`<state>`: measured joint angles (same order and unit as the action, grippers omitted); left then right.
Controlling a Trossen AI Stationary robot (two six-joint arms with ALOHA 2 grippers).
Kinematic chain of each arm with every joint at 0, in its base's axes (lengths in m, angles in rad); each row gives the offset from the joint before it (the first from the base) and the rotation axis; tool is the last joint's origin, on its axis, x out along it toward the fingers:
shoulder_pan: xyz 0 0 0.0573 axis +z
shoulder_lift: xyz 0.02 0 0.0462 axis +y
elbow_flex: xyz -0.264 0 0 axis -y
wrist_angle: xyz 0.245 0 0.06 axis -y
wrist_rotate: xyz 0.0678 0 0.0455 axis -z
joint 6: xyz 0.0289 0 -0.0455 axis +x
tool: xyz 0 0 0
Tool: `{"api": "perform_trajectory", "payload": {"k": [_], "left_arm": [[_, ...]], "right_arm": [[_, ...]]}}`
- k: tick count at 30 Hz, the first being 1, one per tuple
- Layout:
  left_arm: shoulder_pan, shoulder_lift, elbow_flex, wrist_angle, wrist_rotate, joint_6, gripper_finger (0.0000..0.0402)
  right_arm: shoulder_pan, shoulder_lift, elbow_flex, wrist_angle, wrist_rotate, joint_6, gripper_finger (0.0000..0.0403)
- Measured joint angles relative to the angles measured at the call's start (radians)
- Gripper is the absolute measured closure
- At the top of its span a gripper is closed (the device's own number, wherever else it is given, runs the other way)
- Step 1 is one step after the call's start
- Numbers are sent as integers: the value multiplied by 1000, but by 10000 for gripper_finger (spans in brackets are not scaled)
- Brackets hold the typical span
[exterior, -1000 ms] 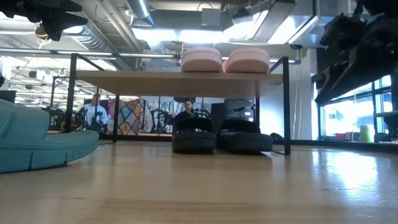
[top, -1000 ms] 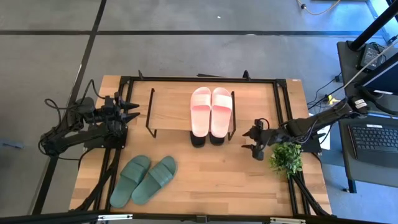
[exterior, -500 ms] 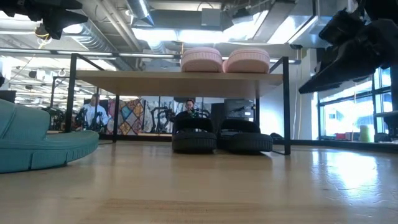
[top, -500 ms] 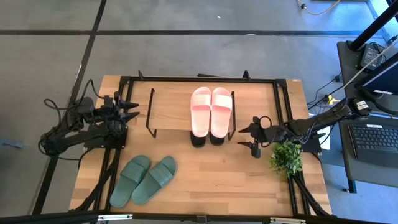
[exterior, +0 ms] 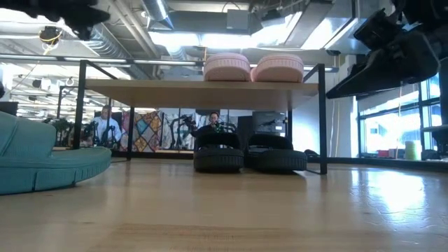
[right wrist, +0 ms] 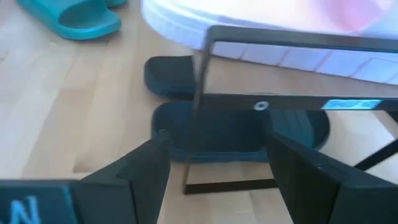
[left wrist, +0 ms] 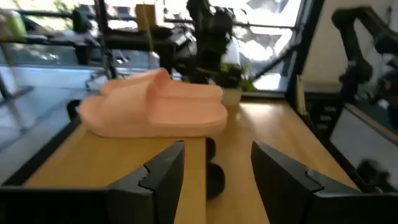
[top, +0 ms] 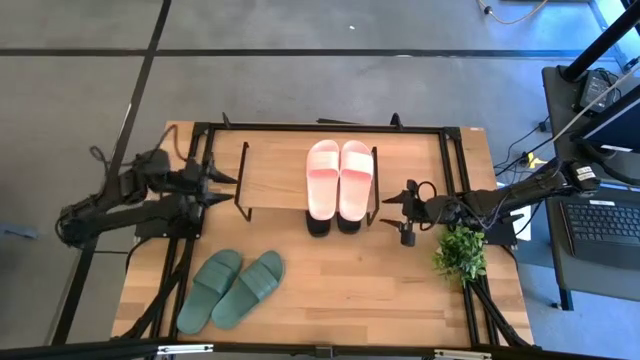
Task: Pick and place slides into the shelf
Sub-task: Put the right green slide under the shelf
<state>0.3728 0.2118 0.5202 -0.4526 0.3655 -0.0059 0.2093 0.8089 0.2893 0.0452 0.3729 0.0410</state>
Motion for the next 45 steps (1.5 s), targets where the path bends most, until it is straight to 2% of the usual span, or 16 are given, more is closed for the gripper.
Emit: {"api": "perform_trajectory", "payload": {"k": [4, 9, 15, 23, 28, 32, 35, 39, 45], "left_arm": [[-58, 159, 118, 0, 45, 46, 223], [-209, 351, 310, -23, -37, 105, 223], [-491, 593, 446, -103, -352, 54, 223], [-897, 892, 560, -173, -835, -141, 223], [-1084, 1059, 575, -201, -1024, -194, 223], [-1153, 1168, 575, -218, -1158, -309, 223], [-1172, 1237, 575, -235, -1137, -381, 223], [-1185, 1308, 575, -294, -991, -404, 223], [-1199, 1337, 575, -378, -845, -633, 223]], "right_arm": [[-32, 0, 0, -1, 0, 1, 143], [-52, 2, 0, -4, 0, 6, 144], [-52, 2, 0, -4, 0, 3, 144], [-52, 8, 0, -19, 0, 2, 144], [-52, 33, 0, -40, 0, -1, 144], [-52, 63, 0, -40, 0, -20, 144], [-52, 88, 0, -40, 0, -19, 144], [-52, 120, 0, -40, 0, 4, 144], [-52, 164, 0, -32, 0, 6, 144]]}}
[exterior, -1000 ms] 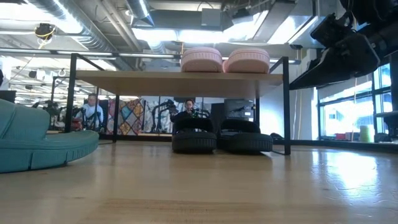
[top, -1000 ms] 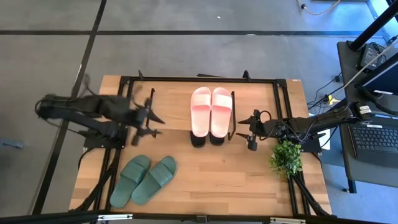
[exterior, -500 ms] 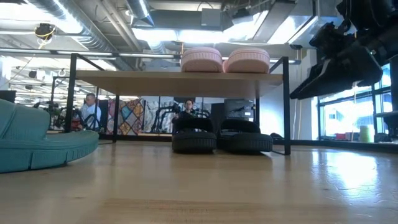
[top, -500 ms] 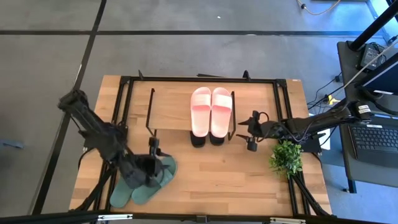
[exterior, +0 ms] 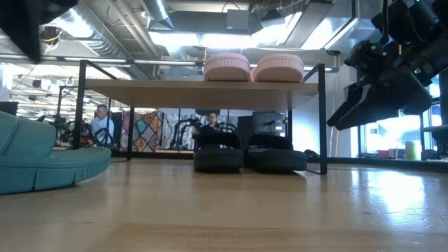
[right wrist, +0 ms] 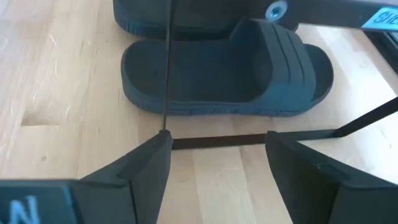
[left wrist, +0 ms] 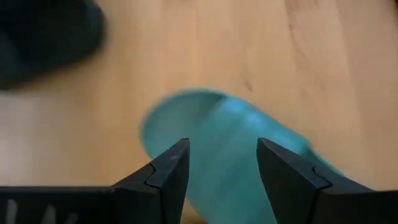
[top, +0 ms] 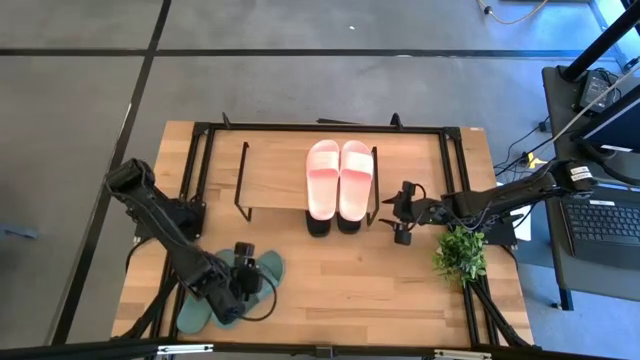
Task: Pick and place slides into the shelf
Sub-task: Put the right green slide under the shelf
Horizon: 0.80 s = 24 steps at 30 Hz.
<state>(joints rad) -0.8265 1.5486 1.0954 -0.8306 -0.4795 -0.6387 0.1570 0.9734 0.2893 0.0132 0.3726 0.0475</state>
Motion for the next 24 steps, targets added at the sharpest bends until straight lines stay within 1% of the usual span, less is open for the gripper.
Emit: {"api": "perform_trajectory", "payload": {"k": [4, 7, 14, 16, 20, 24], "left_arm": [[-2, 0, 0, 0, 118, -68, 223], [-2, 0, 0, 0, 153, -82, 223], [-2, 8, 1, 4, 159, -84, 223], [-5, 18, 1, 15, 160, -63, 223], [-28, 21, 1, 39, 157, -59, 223], [-62, 21, 1, 39, 129, -66, 223]], "right_arm": [[0, 15, 0, 21, 0, -2, 144], [0, 20, 0, 35, 0, -4, 144], [0, 21, 0, 36, 0, -4, 144], [0, 21, 0, 36, 0, -4, 144], [0, 21, 0, 36, 0, -5, 144], [0, 21, 0, 38, 0, -7, 144]]}}
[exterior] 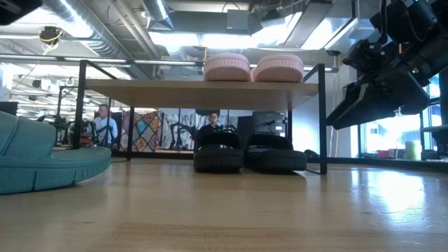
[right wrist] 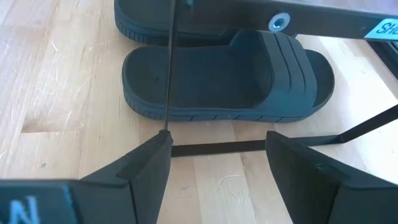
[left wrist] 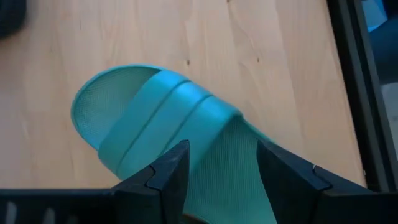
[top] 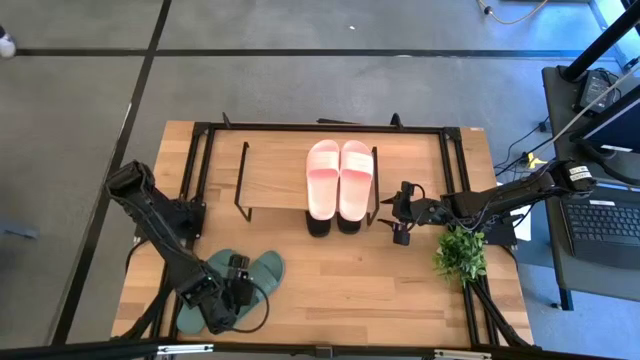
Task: Pick and place slides into the shelf
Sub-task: Put the right green slide under the shelf
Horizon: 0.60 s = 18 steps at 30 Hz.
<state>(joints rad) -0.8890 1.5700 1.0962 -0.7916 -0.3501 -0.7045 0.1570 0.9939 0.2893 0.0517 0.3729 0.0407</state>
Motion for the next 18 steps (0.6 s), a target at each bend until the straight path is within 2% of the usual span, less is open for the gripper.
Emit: {"api": "perform_trajectory", "payload": {"k": [4, 12, 18], "left_arm": [[-10, 0, 0, -18, -33, 1, 223], [-10, 1, 0, -54, -26, 32, 223], [-4, 33, 0, -62, -66, 104, 223]], "right_arm": [[-11, 0, 0, 16, 0, -22, 144], [-45, 0, 0, 29, 1, -22, 144], [-62, -1, 0, 37, 0, -22, 144]]}}
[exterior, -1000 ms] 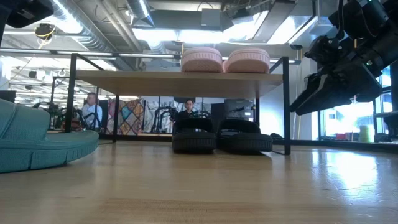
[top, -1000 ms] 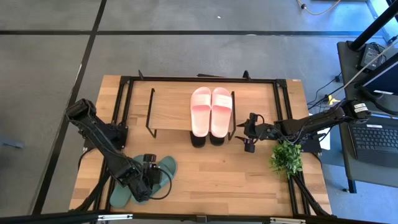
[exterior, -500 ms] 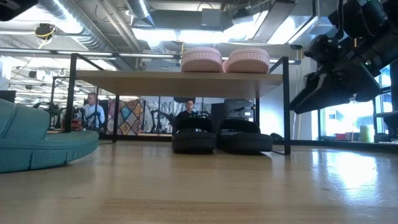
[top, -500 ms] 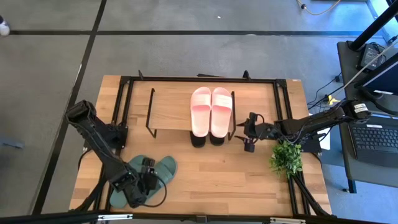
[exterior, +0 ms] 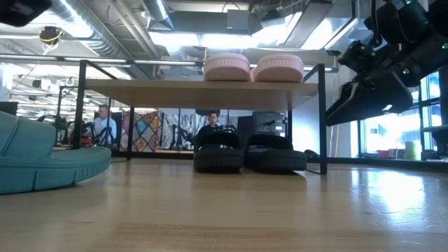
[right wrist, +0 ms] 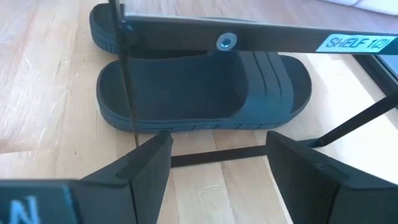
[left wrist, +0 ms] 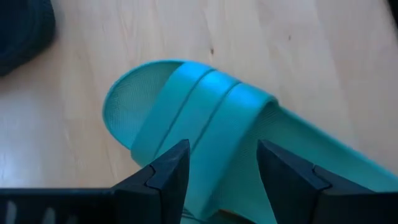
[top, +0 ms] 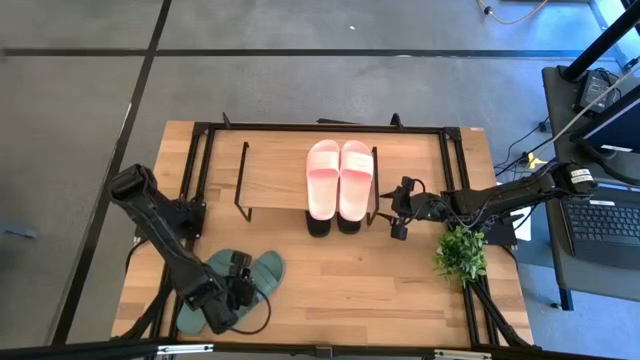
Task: Pick and place slides into the shelf
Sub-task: Put the right green slide under the shelf
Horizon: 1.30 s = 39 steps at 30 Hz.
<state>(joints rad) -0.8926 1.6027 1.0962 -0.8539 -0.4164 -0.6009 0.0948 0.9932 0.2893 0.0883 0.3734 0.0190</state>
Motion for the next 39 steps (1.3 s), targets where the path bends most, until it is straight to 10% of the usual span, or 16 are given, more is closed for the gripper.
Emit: {"api": "perform_trajectory", "payload": {"k": [39], "left_arm": [[64, 119, -1, 20, -79, 48, 230]], "right_arm": [[0, 0, 0, 7, 0, 1, 143]]}}
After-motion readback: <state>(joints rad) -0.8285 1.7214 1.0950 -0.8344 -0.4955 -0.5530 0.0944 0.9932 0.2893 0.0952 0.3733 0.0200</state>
